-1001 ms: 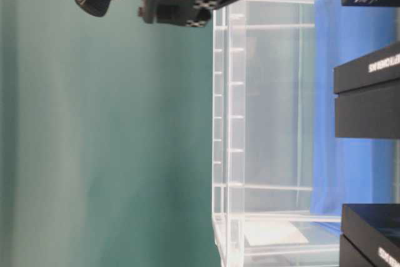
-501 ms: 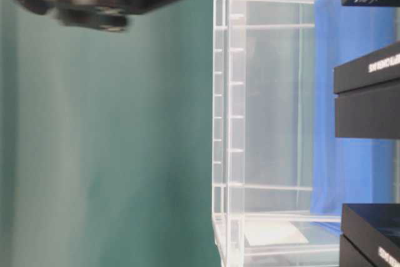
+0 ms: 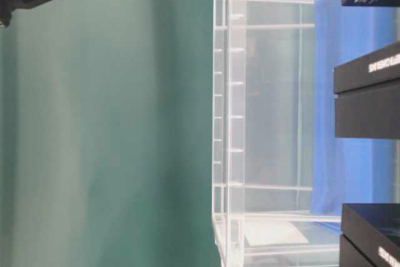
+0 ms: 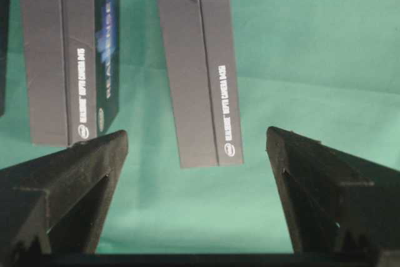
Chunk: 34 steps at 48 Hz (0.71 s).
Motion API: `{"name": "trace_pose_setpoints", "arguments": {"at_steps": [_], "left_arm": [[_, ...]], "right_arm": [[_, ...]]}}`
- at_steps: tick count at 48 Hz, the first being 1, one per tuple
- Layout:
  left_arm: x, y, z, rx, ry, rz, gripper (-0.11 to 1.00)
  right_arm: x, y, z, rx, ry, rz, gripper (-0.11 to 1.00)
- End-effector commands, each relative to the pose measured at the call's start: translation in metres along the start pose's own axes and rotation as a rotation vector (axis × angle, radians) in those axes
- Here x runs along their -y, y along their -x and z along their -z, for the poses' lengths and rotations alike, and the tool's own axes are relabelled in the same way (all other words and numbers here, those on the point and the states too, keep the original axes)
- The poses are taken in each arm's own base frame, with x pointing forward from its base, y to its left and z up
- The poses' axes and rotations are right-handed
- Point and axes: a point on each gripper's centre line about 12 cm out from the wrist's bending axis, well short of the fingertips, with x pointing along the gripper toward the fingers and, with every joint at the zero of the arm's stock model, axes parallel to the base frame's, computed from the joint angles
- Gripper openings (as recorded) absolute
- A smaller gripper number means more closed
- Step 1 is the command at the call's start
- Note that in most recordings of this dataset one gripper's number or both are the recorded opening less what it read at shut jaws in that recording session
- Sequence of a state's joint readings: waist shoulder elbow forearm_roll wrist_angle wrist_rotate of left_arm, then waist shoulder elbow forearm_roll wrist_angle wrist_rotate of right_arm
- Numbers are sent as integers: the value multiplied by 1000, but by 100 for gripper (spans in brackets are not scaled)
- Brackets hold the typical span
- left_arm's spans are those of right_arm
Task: Take out the box from the case.
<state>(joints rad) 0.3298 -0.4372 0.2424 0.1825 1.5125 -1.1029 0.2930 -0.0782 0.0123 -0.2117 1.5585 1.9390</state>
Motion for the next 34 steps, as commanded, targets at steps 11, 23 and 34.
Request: {"name": "trace_pose_setpoints", "arguments": {"at_steps": [11,23,34], "left_arm": [[2,7,-1,11,6,24,96],[0,7,0,8,5,22,96],[1,7,3,6,-1,24,96]], "right_arm": [[4,14,-5,-8,-8,-29,88],[30,17,-6,-14,-5,-28,88],[65,20,-12,-20,-14,-31,88]]}}
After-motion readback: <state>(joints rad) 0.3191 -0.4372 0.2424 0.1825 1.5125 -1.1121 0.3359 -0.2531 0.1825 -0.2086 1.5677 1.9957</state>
